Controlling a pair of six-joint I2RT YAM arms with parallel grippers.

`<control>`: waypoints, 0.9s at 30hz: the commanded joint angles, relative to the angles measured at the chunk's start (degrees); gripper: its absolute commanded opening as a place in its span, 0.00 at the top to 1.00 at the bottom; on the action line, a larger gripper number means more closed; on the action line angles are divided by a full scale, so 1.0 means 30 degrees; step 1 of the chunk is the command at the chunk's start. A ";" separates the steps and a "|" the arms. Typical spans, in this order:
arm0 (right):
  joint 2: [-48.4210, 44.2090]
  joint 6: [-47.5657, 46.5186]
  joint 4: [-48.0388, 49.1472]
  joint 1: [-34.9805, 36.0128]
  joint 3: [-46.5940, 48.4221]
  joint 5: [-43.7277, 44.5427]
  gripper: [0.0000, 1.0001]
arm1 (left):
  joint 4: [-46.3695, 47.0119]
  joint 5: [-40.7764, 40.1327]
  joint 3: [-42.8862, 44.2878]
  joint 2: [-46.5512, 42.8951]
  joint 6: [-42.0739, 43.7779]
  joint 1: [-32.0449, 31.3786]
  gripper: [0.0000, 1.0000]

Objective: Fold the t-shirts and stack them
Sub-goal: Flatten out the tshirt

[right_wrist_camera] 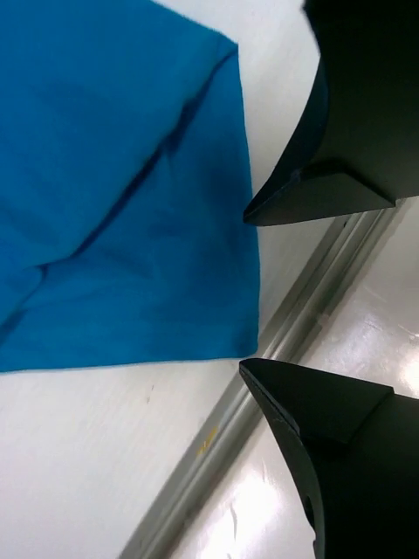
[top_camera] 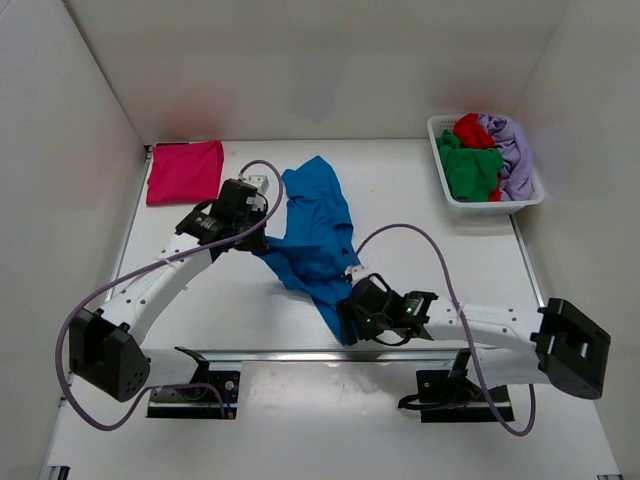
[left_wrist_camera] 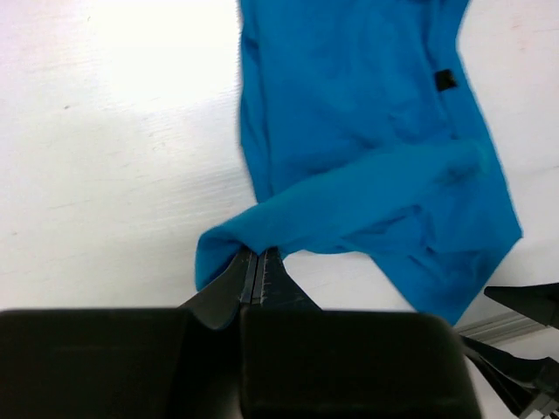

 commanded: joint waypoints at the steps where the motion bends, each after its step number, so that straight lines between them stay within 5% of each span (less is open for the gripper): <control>1: 0.1287 0.0695 0.0492 0.0986 0.0757 0.1564 0.40 | -0.0502 0.0746 0.0483 -0.0049 0.0716 0.0912 1.00; 5: 0.3801 0.0783 0.0316 0.2014 0.1489 0.2178 0.40 | -0.0679 0.1039 0.1127 -0.0019 0.1067 0.1675 1.00; 9: 0.5418 0.1629 -0.2106 0.2512 0.2775 0.4576 1.00 | -0.1176 0.1418 0.2295 0.0040 0.1361 0.2524 1.00; 14: 0.3024 0.0259 -0.6798 0.0497 0.4038 0.6395 1.00 | -0.2842 0.2123 0.6890 0.1237 0.2297 0.5536 1.00; 20: -0.3449 -0.6968 -0.6808 -0.7696 0.6815 0.4708 1.00 | -0.4629 0.2066 1.7716 0.4543 0.1744 0.7856 1.00; 23: -0.3750 -0.8998 -0.7007 -0.9904 0.8604 0.4376 1.00 | -0.5864 0.1303 2.3000 0.6480 0.1277 0.7596 1.00; 27: -0.2871 -1.1371 -0.7011 -1.0638 1.1327 0.7591 1.00 | -0.5514 0.0922 2.4534 0.6222 0.0920 0.7741 1.00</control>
